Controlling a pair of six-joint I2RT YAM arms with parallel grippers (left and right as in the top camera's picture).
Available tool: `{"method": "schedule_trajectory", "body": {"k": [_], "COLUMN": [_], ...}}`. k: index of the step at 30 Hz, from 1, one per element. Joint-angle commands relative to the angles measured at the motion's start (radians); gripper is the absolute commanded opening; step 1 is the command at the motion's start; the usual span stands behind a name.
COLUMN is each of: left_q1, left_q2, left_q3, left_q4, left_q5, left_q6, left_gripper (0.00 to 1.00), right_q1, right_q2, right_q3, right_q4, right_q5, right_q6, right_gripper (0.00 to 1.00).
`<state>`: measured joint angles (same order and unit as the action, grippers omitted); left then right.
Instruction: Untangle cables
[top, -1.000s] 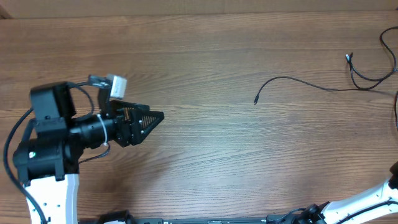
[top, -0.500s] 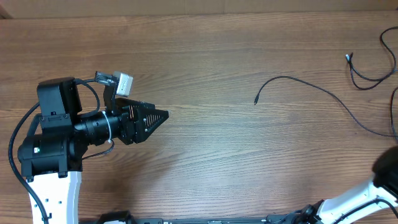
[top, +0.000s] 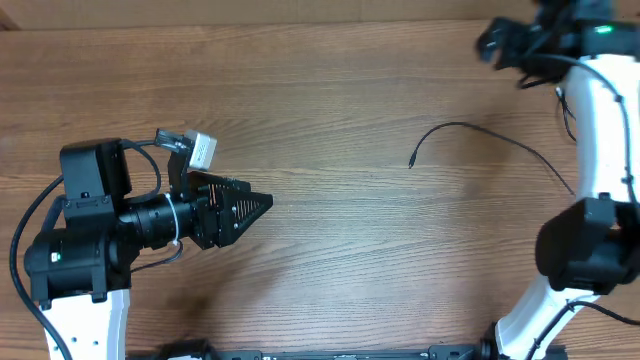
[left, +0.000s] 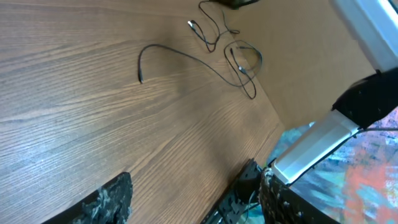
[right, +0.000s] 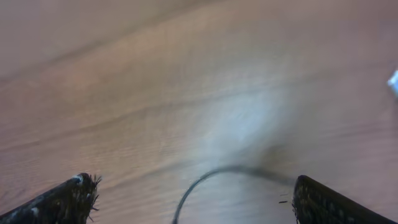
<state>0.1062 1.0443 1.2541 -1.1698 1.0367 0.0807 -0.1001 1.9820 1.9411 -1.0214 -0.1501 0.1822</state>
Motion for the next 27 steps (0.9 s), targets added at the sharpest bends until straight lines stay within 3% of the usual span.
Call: {"method": "schedule_trajectory", "body": {"k": [1,6,10,11,14,18,22,27], "left_q1": [-0.003,-0.003,-0.003,-0.003,-0.003,-0.003,-0.003,-0.003], "left_q2": [-0.013,-0.013,-0.013,-0.013,-0.013,-0.013,-0.013,-0.013], "left_q3": [0.003,0.003,0.003,0.003,0.003,0.003,0.003,0.003], "left_q4": [-0.013,-0.028,-0.043,-0.049,-0.067,-0.077,-0.078,-0.075], "left_q5": [0.010,0.010,0.011,0.011,0.011,0.010,0.011,0.011], "left_q6": [0.029,0.032,0.032,0.032,0.032,0.032,0.032,0.035], "left_gripper": [0.66,0.67,0.66,0.67,0.67,0.67,0.67,0.67], "right_q1": [0.053,0.138,0.232,0.245,0.272,0.290,0.300,0.309], "right_q2": [-0.022,-0.022,-0.020,-0.020,-0.020,-0.020,-0.020,-0.016], "right_q3": [-0.108,-0.233,-0.334,-0.351,-0.396,-0.455,-0.504,-0.542], "right_q4": [0.028,0.095,0.111,0.109,0.108,0.116,0.131,0.144], "right_q5": [0.086,0.086,0.175,0.206,0.248,0.254,0.254,0.244], "right_q6": [0.218,0.318,0.484,0.527,0.626,0.740,0.756,0.753], "right_gripper": [1.00,1.00,0.90,0.81,0.68,0.62,0.63,0.54]}}
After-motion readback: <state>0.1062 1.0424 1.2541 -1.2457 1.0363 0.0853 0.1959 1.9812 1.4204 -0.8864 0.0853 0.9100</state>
